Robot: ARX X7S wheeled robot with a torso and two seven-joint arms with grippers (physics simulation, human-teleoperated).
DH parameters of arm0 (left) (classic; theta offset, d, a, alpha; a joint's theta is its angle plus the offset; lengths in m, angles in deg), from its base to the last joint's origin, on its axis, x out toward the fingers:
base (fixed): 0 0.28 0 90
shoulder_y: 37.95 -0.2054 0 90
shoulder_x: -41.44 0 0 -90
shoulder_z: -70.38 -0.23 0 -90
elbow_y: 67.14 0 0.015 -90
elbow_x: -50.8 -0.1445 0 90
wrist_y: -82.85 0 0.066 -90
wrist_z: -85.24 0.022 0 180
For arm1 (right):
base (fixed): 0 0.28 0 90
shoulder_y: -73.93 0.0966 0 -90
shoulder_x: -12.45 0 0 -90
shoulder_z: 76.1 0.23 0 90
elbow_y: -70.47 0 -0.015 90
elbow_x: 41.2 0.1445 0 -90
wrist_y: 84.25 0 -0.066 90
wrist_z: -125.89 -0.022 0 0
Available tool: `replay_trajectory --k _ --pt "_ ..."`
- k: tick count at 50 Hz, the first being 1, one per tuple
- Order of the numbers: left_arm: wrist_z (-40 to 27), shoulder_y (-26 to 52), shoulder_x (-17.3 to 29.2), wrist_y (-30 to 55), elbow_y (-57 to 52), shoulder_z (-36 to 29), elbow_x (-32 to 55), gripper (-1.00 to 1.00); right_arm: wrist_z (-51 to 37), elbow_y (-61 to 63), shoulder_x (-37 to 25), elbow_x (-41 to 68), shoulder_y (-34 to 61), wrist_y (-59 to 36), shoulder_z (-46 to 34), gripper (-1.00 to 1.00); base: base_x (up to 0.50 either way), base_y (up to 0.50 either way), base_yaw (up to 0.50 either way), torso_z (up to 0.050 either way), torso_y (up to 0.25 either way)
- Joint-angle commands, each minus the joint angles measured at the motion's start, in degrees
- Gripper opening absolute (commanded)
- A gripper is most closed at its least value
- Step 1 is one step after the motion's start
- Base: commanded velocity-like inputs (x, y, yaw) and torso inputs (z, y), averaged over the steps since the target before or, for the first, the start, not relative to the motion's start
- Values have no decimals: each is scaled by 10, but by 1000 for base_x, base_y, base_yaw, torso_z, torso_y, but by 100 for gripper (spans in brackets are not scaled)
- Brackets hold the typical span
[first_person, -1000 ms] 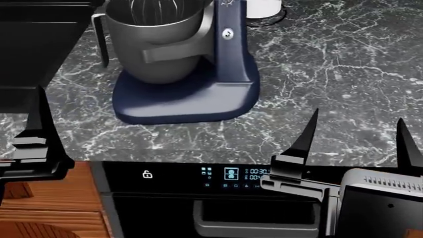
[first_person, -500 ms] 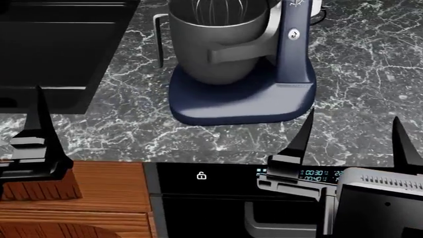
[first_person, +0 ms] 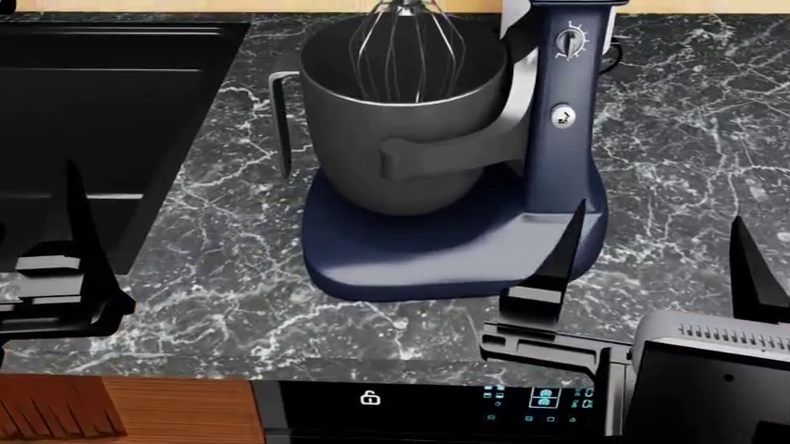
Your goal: Open the stand mixer head.
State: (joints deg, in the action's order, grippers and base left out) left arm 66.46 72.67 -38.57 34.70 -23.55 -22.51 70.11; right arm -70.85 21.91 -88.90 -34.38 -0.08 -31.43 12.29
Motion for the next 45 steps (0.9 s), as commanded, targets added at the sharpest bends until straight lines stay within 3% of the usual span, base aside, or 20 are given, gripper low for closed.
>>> replay_trajectory --k 1,2,3,16,45 --pt "3 -6 -5 -19 3 6 -12 100 16 -4 8 13 0 8 15 100 0 0 0 0 0" --pt "3 -6 -4 -19 3 6 -12 100 19 -5 10 20 0 11 18 100 0 0 0 0 0" --pt "3 -7 -4 -19 2 6 -11 100 15 -4 5 8 -4 23 11 -100 0 0 0 0 0" --pt "-3 -6 0 -20 2 6 -4 100 12 -7 0 11 4 22 -1 -100 0 0 0 0 0" --pt "-15 2 8 -24 10 4 9 100 7 -97 -1 -12 119 -20 -72 -100 0 0 0 0 0"
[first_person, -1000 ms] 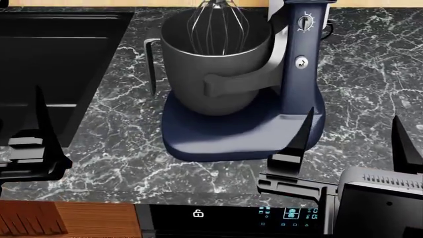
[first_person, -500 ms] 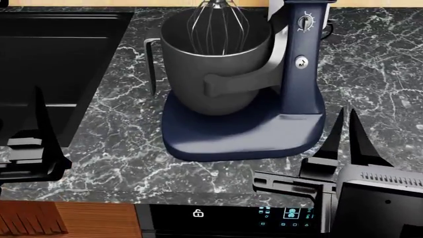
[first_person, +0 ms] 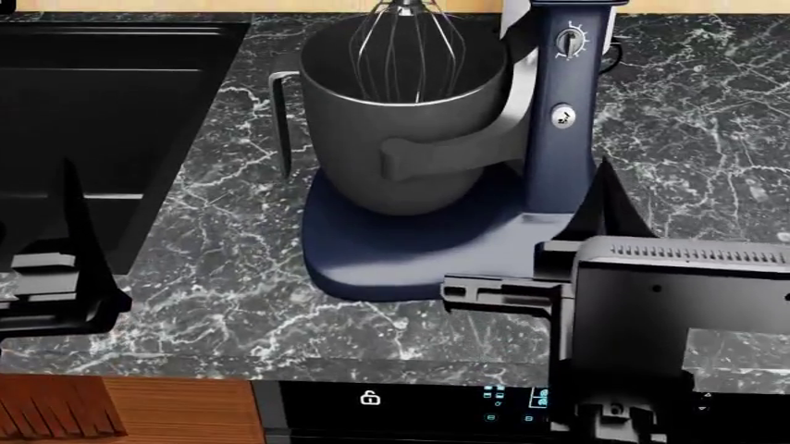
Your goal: Open the stand mixer head.
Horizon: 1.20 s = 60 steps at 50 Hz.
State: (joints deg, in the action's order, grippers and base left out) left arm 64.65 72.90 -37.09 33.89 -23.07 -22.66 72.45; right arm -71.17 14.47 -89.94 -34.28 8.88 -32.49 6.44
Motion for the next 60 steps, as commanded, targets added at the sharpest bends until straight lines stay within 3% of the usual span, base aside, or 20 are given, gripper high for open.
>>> replay_trajectory --k 1,60 --pt "2 0 -6 -16 5 5 -15 100 9 -23 9 -14 30 -9 -14 -100 0 0 0 0 0" --pt "-16 -4 11 -33 16 0 4 100 1 -171 3 -31 112 55 -60 -100 0 0 0 0 0"
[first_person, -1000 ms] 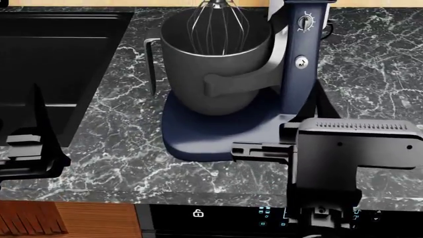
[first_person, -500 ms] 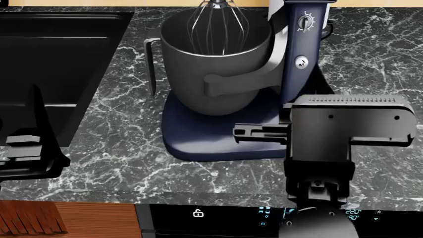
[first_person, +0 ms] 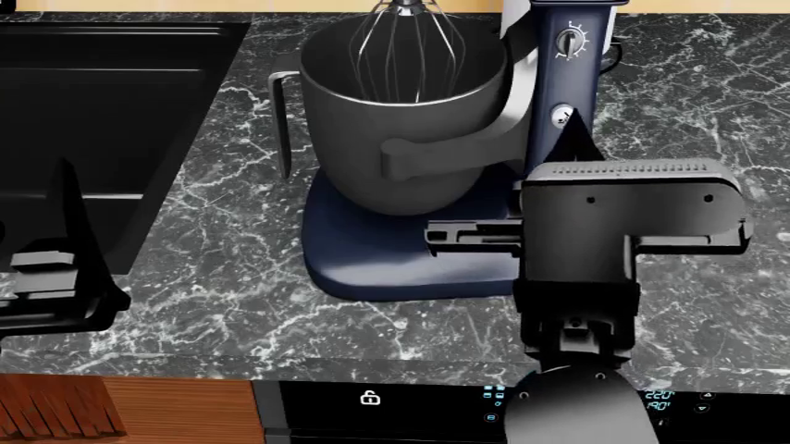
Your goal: Open the stand mixer head.
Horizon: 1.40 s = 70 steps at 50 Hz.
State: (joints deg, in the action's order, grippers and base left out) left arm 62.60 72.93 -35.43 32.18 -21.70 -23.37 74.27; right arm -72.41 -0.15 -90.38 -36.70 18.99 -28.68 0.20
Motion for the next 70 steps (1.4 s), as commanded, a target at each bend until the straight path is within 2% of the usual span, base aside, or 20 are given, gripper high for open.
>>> replay_trajectory --k 1,35,70 --pt "4 -4 -5 -16 2 7 -14 100 13 -26 8 -7 11 18 2 -100 0 0 0 0 0" --pt "-5 -7 6 -20 0 14 2 100 0 -99 11 -12 25 58 -15 -100 0 0 0 0 0" --pt "-9 5 -1 -68 54 -21 -22 100 -8 -167 9 -17 47 97 -30 -100 0 0 0 0 0"
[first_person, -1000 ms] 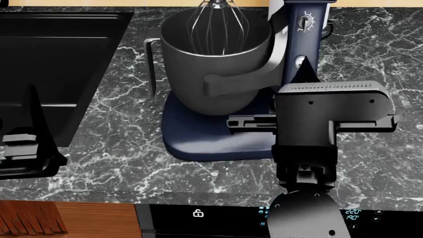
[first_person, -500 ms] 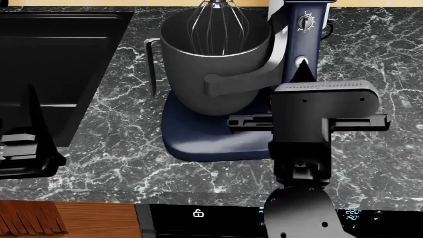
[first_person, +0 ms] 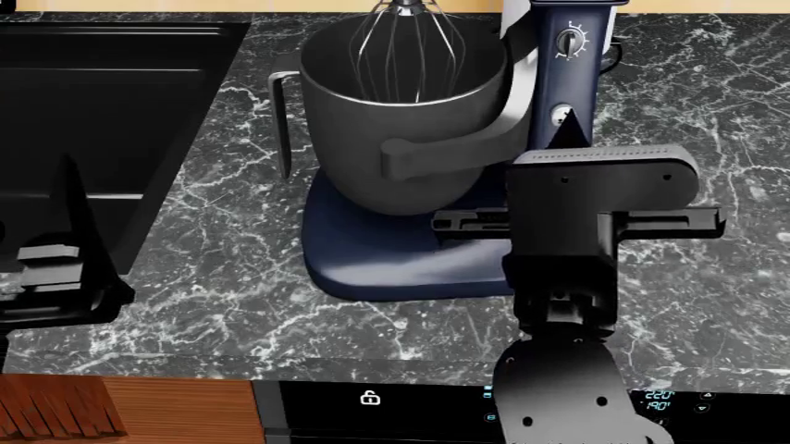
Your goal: Open the stand mixer head.
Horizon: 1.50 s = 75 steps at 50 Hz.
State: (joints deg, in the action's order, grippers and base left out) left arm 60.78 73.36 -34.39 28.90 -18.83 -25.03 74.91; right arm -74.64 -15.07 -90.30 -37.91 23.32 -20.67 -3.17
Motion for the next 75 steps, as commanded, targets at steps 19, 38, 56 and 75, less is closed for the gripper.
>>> replay_trajectory --k 19,38,56,75 --pt "26 -12 -5 -89 70 -1 -32 100 12 -68 15 -8 23 39 -10 -100 0 0 0 0 0" --pt "36 6 -11 -132 128 -14 -45 100 3 -96 13 -10 29 56 -14 -100 0 0 0 0 0" --pt "41 13 -15 -167 171 -23 -54 100 -2 -132 14 -10 38 75 -19 -100 0 0 0 0 0" --pt "47 33 -22 -202 226 -34 -62 100 -6 -175 14 -12 55 94 -24 -100 0 0 0 0 0"
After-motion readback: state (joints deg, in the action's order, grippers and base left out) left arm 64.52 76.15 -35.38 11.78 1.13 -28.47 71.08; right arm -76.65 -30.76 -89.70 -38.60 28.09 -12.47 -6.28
